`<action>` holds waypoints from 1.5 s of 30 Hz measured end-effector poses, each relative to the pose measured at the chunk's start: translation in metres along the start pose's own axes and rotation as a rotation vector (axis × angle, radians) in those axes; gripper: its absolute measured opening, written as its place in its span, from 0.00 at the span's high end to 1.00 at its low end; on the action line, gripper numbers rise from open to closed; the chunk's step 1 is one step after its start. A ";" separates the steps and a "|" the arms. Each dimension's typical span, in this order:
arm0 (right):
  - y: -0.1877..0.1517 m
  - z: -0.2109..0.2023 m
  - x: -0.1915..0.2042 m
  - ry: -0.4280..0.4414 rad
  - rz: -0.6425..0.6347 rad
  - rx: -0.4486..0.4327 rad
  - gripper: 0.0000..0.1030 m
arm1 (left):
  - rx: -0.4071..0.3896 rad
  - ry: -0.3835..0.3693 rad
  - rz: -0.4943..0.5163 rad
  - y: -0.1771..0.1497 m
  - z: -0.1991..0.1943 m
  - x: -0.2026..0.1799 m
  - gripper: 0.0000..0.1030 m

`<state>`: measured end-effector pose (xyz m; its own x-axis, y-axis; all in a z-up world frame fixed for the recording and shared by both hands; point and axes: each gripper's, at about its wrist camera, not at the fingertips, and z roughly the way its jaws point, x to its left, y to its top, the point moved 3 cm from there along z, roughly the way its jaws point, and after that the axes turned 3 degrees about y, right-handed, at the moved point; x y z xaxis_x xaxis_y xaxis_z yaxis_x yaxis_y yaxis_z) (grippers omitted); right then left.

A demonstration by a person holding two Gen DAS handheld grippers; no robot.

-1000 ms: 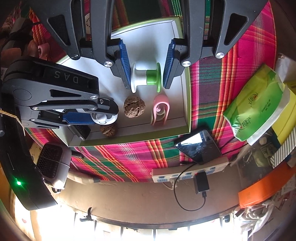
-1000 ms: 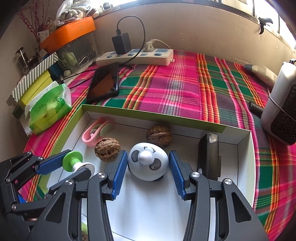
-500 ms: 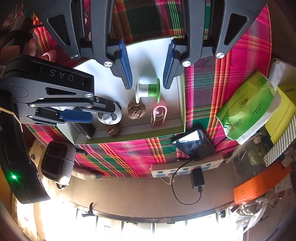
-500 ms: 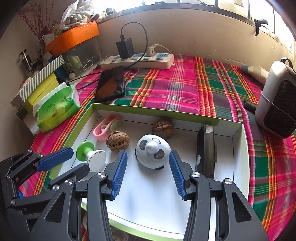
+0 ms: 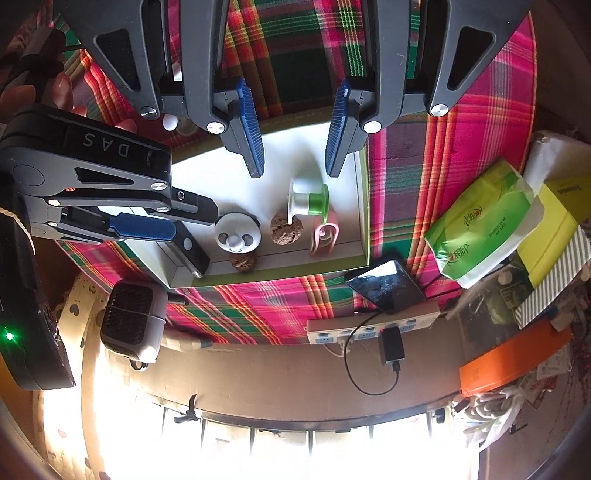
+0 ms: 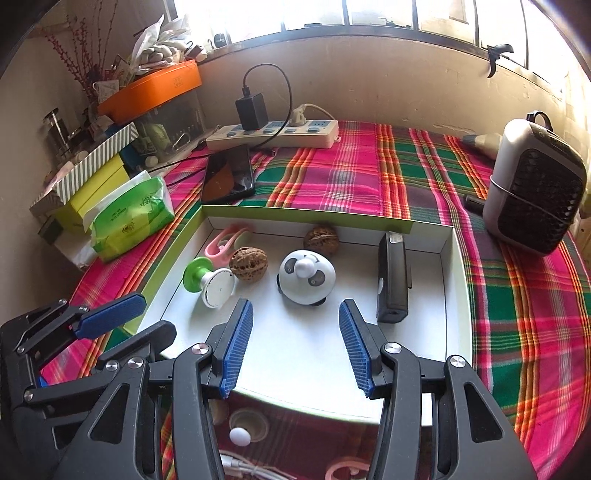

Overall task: Organize objects
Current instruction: 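Withdraw both grippers from the box toward the remaining items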

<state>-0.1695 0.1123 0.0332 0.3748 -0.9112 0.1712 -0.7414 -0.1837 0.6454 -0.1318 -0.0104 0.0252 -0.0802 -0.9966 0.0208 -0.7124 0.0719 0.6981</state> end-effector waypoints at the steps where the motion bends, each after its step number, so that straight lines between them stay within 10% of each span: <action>1: -0.002 -0.003 0.000 -0.003 -0.001 -0.004 0.51 | -0.002 -0.005 -0.003 -0.001 -0.002 -0.001 0.68; 45: -0.091 -0.049 -0.028 -0.133 0.136 -0.028 0.47 | 0.034 -0.131 -0.049 -0.053 -0.016 -0.006 0.68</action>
<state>-0.0850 0.1727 0.0060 0.1945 -0.9678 0.1596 -0.7635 -0.0472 0.6441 -0.0820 -0.0087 -0.0007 -0.1330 -0.9852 -0.1078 -0.7406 0.0265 0.6714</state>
